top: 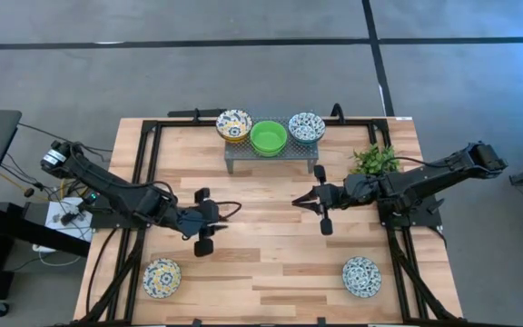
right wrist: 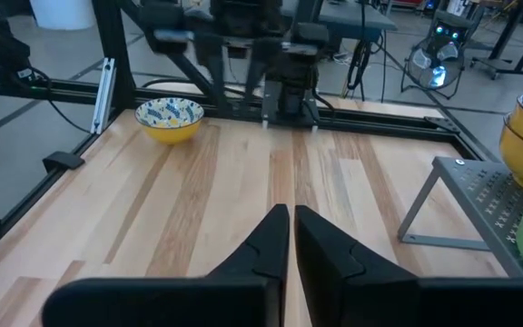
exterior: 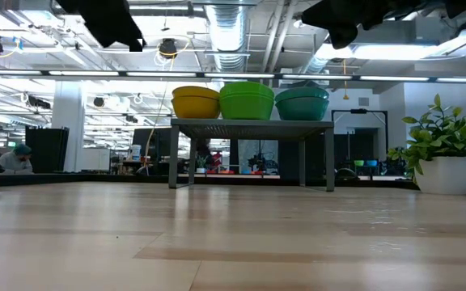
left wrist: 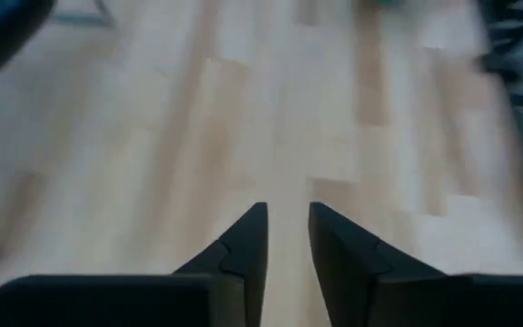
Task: Pick & Place Mini bowls
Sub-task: Stack the yellow patterned bowl on top of the yellow patterned bowls on the shelf
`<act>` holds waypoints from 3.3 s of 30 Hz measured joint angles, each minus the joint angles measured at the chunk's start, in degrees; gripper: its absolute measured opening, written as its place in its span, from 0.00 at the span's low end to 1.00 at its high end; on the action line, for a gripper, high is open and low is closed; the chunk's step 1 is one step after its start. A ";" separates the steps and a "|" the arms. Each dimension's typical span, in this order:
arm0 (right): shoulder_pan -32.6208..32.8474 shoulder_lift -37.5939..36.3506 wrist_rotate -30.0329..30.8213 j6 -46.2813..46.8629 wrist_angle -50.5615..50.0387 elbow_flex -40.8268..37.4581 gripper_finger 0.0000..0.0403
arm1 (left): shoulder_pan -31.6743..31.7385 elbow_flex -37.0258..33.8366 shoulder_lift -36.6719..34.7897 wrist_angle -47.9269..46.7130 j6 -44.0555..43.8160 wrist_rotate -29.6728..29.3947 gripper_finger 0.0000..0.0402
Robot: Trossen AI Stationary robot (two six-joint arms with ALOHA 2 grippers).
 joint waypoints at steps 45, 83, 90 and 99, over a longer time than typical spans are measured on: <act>-1.58 -0.04 0.00 -2.58 6.07 0.07 0.04 | -26.54 0.19 16.79 -7.12 -88.57 28.99 0.23; -5.37 0.20 -0.01 -5.03 6.03 0.07 0.04 | -26.36 -4.41 15.85 -12.14 -84.75 28.87 0.21; -5.33 0.20 -0.02 -5.02 6.03 0.07 0.04 | -25.61 -4.38 15.58 -12.81 -78.30 30.93 0.10; -5.31 0.20 -0.02 -2.97 6.03 0.07 0.04 | -21.24 -2.20 15.76 -12.27 -67.99 32.16 0.10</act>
